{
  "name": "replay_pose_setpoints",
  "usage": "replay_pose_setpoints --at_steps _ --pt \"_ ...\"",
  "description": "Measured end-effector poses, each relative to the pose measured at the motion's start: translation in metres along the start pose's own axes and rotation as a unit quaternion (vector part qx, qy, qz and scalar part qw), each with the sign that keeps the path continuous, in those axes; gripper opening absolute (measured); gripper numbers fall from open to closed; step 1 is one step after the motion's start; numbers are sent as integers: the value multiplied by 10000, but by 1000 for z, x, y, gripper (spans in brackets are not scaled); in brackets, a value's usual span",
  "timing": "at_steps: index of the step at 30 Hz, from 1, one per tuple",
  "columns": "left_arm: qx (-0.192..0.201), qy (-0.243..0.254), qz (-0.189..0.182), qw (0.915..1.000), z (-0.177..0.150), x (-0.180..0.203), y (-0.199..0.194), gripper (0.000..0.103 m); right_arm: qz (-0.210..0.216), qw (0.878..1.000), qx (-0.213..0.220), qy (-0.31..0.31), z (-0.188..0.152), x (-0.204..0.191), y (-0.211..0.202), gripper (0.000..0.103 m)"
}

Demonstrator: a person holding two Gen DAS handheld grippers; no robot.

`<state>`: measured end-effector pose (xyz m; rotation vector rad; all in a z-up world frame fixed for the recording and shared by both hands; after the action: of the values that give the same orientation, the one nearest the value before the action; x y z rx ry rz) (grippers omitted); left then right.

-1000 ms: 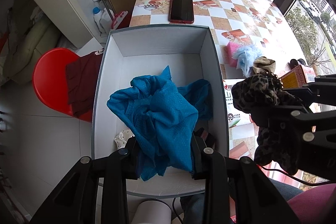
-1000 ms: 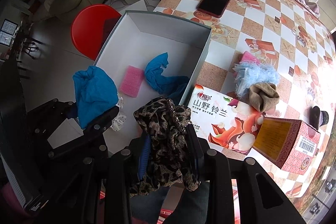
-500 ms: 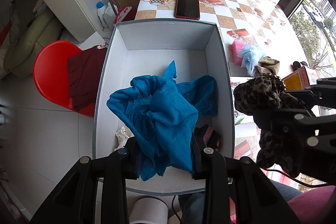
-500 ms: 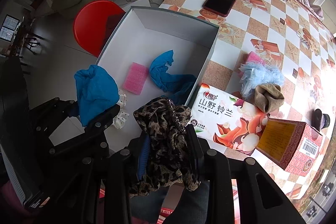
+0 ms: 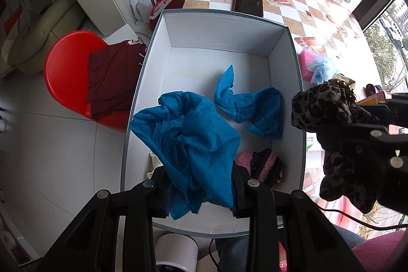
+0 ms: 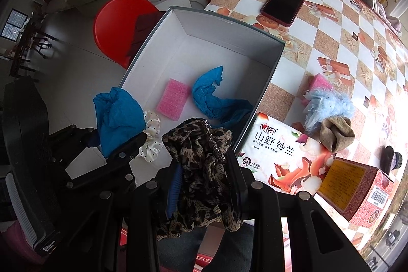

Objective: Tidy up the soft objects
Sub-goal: 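Open the left tool on the blue cloth while the right lowers and releases the scrunchie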

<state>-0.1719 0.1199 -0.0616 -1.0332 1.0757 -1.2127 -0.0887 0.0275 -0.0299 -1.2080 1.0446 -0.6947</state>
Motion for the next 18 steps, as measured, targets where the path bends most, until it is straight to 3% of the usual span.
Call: replay_pose_setpoints --at_steps 14,16,18 --pt "-8 -93 -22 10000 2 -8 3 37 76 9999 34 -110 17 -17 6 34" --pt "16 -87 -51 9999 2 -8 3 42 81 9999 35 -110 18 -18 6 34" --pt "56 -72 -37 10000 3 -7 1 58 99 9999 37 -104 19 -19 7 39"
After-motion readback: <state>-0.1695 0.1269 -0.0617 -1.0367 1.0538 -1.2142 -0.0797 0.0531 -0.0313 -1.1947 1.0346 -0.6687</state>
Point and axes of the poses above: each gripper's, at about its wrist camera, not at the fingertips, and y roughly the way its jaws point, x to its right, z to its top, the point moved 2 cm from there along y, roughly the way its jaws point, and after that the axes turned 15 degrees about y, right-handed, at the moved point
